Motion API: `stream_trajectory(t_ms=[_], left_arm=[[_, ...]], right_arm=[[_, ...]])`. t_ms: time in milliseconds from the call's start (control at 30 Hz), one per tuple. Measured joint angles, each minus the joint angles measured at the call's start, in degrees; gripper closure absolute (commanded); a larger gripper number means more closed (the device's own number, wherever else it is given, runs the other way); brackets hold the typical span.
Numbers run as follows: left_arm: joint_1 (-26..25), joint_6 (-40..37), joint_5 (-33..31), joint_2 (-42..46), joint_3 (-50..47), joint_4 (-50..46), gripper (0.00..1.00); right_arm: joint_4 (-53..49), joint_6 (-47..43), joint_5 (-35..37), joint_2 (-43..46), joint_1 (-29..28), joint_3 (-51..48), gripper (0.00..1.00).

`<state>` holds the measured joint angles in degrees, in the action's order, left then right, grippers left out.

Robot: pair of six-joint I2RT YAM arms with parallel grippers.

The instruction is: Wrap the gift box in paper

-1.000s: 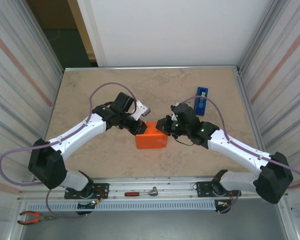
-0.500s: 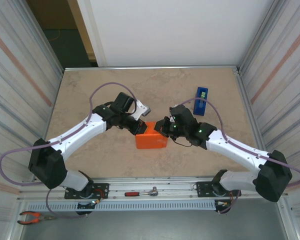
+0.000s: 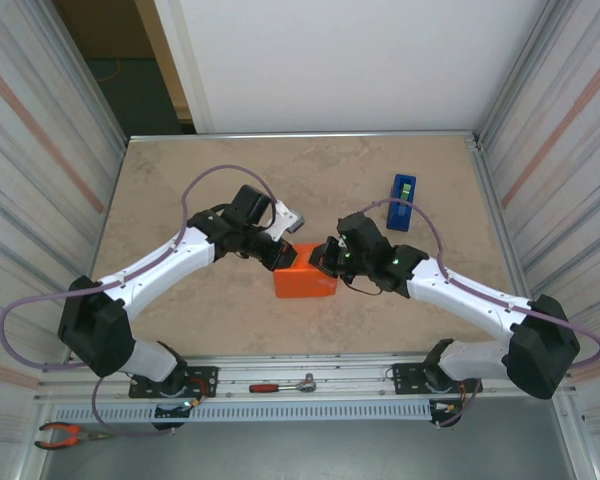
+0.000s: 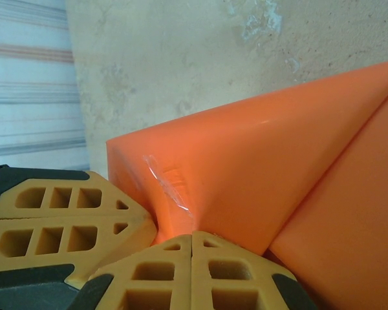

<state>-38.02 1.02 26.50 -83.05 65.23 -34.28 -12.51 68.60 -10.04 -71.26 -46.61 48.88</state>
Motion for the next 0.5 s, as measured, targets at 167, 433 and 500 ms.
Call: stream_trajectory(t_ms=[167,433,500], left_arm=[[0.0,0.0,0.09,0.02,0.0,-0.13,0.93],[2.47,1.88,4.96,-0.04,0.66,-1.79,0.94],[3.72,3.52,6.93,-0.04,1.16,-2.27,0.94]], right_arm=[[-0.48,-0.02,0.02,-0.07,-0.04,0.15,1.0],[-4.5,-2.25,1.6,-1.27,-1.07,2.75,1.0],[-5.05,-2.8,2.01,-1.49,-1.27,3.1,1.0]])
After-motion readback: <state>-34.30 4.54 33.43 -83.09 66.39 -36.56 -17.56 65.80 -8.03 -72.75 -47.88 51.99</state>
